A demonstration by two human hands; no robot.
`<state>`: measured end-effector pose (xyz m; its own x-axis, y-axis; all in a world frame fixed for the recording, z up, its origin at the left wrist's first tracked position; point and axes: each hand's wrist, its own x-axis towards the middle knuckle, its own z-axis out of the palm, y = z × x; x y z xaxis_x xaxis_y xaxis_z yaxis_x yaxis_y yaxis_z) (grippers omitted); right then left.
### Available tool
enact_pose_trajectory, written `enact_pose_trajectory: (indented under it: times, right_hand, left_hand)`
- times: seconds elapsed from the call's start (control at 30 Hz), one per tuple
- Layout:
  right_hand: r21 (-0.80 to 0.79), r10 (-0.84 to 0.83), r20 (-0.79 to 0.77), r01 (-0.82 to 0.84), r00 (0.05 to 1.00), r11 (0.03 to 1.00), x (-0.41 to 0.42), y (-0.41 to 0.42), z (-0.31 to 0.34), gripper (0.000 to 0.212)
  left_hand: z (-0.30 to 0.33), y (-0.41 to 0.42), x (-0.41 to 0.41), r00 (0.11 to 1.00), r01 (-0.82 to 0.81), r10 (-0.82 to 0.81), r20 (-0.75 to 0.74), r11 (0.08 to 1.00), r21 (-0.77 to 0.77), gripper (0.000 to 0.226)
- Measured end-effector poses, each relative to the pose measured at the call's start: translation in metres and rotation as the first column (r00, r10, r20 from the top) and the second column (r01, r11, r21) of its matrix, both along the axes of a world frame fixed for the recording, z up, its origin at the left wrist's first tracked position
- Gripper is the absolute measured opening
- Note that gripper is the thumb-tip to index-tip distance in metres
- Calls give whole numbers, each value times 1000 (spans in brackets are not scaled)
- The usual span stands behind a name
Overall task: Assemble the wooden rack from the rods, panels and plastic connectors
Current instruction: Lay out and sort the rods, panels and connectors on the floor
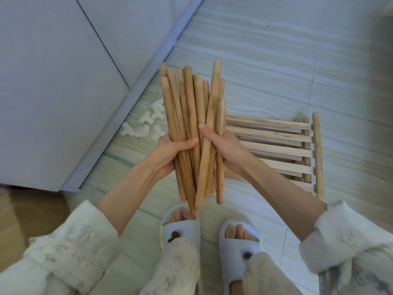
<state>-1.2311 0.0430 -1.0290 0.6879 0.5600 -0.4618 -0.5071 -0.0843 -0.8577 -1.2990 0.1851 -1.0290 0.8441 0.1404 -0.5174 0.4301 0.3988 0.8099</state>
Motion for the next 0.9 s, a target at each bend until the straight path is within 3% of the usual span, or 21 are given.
enact_pose_trajectory:
  times: [0.1,0.27,0.5,0.8,0.9]
  right_hand:
    - [55,42,68,-46,997,997,-27,29,18,38]
    - [146,136,28,-139,990,979,-39,57,21,45]
    - [42,94,187,-104,978,994,-31,90,-42,36]
    - [6,67,197,-70,978,998,-26,104,-67,29]
    - [12,34,208,-37,978,999,-39,105,-67,41]
  left_hand:
    - [21,26,-30,995,-68,61,78,993,96,67]
    - [32,56,-56,982,-138,108,155,969,203,70]
    - [-41,72,-48,963,-252,225,150,948,196,73]
    - [-81,70,-40,948,-314,294,118,922,227,65]
    - [-80,65,-50,951,-306,281,126,911,276,63]
